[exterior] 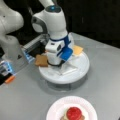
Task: Ingredient selection for cheeseburger or sandwich
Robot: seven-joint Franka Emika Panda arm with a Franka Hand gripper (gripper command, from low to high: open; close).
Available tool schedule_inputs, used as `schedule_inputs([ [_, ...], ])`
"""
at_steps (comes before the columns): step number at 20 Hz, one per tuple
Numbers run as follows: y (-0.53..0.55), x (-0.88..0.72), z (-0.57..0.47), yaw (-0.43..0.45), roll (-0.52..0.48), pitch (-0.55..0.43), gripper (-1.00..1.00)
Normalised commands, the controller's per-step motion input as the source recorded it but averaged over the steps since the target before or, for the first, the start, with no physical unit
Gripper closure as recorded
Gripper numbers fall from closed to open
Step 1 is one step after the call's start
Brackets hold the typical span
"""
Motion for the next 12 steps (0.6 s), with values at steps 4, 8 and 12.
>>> schedule_inputs([
  [4, -0.02, 0.05, -0.03, 0.28, 0.005, -0.002, -1.0],
  [8, -0.05, 0.04, -0.04, 0.249, -0.002, -0.003, -1.0],
  [12, -0.07, 0.02, -0.03, 0.262, -0.039, 0.0, -1.0],
])
